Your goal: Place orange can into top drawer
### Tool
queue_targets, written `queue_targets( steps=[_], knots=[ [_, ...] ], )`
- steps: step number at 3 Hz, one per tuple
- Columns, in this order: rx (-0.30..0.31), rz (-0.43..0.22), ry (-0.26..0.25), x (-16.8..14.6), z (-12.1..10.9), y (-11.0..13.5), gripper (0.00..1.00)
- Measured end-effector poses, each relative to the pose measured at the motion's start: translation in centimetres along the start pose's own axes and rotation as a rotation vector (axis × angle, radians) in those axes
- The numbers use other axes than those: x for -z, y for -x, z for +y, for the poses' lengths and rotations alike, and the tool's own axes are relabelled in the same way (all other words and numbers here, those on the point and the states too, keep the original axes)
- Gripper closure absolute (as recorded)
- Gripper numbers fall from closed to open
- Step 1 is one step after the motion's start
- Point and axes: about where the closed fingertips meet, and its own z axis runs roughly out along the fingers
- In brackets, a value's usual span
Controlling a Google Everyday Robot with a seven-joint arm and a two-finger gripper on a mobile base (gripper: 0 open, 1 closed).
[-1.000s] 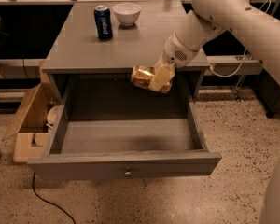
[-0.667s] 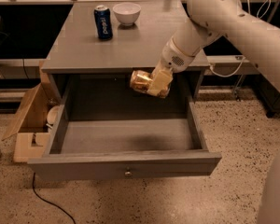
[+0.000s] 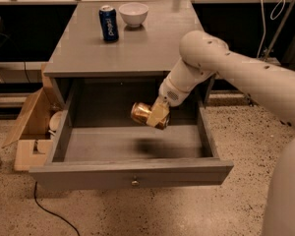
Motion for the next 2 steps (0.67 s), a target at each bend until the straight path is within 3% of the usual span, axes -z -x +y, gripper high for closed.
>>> queue_targets(
  steps=[1, 2],
  knots=[
    [-0.050, -0.010, 0.024, -4.4, 0.1, -0.7, 1.00],
    [-0.094, -0.042, 0.027, -7.4, -0.3, -1.4, 0.82]
  ],
)
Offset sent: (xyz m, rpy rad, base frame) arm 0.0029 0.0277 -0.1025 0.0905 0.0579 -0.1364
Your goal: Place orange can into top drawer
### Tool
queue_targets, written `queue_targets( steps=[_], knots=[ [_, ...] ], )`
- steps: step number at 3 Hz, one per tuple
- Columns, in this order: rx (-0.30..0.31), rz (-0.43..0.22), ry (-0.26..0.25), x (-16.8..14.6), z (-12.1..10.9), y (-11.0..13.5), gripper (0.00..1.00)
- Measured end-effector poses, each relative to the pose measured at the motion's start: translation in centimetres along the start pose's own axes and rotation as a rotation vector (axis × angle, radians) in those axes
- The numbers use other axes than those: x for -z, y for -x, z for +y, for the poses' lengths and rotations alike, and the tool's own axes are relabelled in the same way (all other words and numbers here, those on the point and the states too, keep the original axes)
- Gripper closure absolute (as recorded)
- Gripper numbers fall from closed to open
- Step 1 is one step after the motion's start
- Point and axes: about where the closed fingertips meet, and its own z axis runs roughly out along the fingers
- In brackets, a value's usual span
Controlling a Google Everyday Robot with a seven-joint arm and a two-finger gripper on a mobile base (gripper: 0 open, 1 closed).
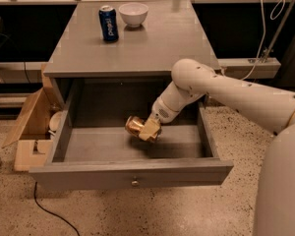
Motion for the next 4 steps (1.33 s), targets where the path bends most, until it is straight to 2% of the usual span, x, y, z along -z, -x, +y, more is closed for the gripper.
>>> queue_targets(
  steps=[2, 3, 4],
  knots=[
    [-0.018, 0.020, -0.057, -0.9, -1.0, -0.9, 0.35],
    [-0.022, 0.031, -0.100, 0.6, -1.5, -1.6, 0.04],
    [-0.021, 0.039, -0.135, 2.3, -1.6, -2.0, 0.00]
  ],
)
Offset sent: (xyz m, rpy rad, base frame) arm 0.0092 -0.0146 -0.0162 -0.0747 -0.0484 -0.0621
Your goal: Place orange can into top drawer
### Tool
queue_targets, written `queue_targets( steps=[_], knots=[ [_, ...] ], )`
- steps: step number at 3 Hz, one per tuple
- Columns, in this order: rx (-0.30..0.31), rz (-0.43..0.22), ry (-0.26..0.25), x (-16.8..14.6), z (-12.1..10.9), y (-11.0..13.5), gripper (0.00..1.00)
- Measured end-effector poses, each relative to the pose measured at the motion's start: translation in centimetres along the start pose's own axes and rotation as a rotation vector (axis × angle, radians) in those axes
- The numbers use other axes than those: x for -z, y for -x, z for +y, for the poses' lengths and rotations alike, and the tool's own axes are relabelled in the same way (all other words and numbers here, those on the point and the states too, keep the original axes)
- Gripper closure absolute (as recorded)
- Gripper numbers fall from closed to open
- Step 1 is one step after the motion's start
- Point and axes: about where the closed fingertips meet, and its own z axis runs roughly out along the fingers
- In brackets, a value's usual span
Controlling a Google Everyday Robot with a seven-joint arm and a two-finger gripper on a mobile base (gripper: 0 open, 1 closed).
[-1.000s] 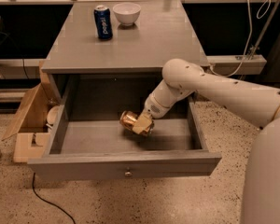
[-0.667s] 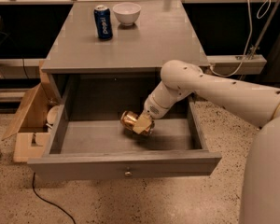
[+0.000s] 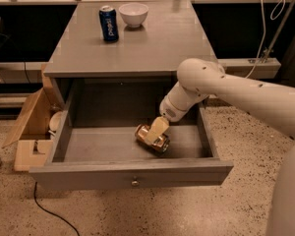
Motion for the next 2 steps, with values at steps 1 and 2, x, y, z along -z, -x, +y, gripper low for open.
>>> queue_targets(
  steps=[1, 2],
  knots=[
    [0.000, 0.003, -0.064, 6.4, -1.0, -1.4, 0.00],
    [0.010, 0.041, -0.137, 14.0, -1.5, -1.9, 0.00]
  ],
)
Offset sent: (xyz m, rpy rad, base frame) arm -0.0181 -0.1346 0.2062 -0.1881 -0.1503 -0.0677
